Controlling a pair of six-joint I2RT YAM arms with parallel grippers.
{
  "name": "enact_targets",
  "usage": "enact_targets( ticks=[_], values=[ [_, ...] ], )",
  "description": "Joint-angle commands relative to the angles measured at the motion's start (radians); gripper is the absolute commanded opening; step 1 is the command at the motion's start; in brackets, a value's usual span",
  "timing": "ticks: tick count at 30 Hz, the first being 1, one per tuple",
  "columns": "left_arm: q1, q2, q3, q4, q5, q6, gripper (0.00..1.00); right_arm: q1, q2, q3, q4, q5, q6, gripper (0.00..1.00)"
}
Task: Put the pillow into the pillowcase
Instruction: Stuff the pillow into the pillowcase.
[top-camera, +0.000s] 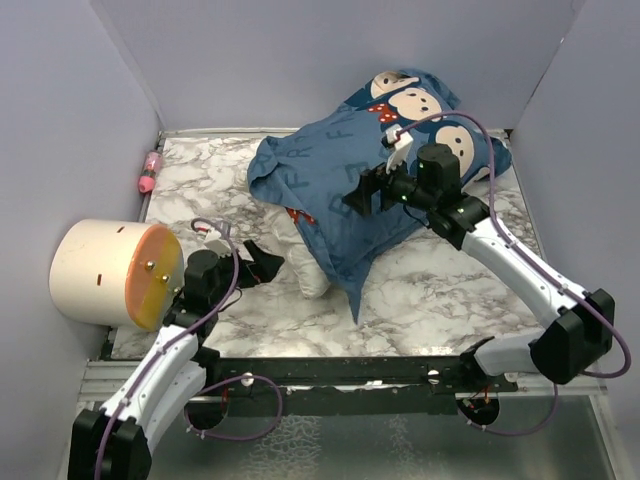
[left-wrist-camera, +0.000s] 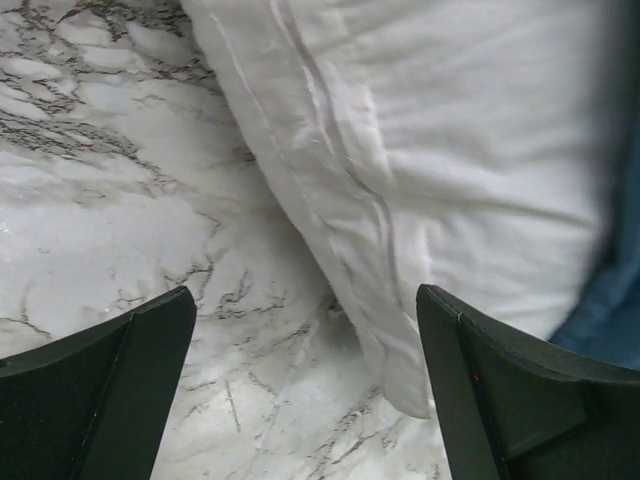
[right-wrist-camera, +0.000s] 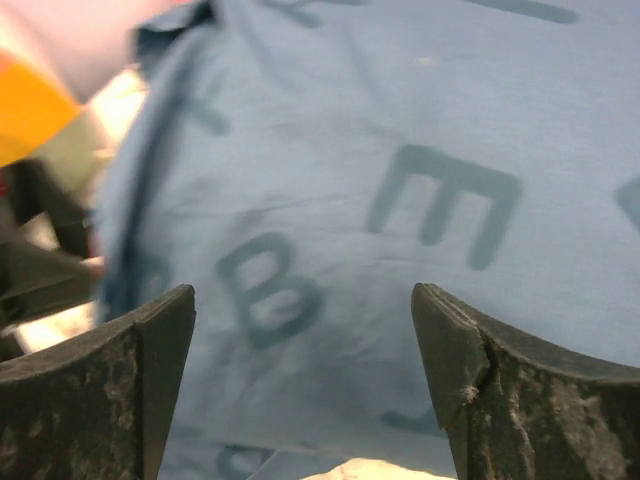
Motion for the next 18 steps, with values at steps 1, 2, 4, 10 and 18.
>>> enact_targets(
  ticks=[1,2,4,10,18],
  values=[
    [-0.001,-0.148,-0.077,0.192,0.078,-0.152,0.95,0.028,-0.119,-0.065,0.115,-0.327,0.033,0.95],
    [-0.001,-0.150,-0.093,0.227,0.097,-0.184,0.95,0.056,-0.131,-0.067,0.118,-0.324,0.035,0.99],
    [0.000,-0.130,-0.111,0.289,0.129,-0.232,0.95,0.118,-0.132,-0.047,0.092,-0.287,0.026,1.00],
    [0.000,0.038,-0.095,0.444,0.169,-0.282,0.92,0.311,0.026,0.074,-0.028,-0.005,0.017,1.00],
    [-0.001,0.252,-0.084,0.692,0.232,-0.308,0.91,0.369,0.173,0.119,-0.102,0.273,0.037,0.89]
  ],
)
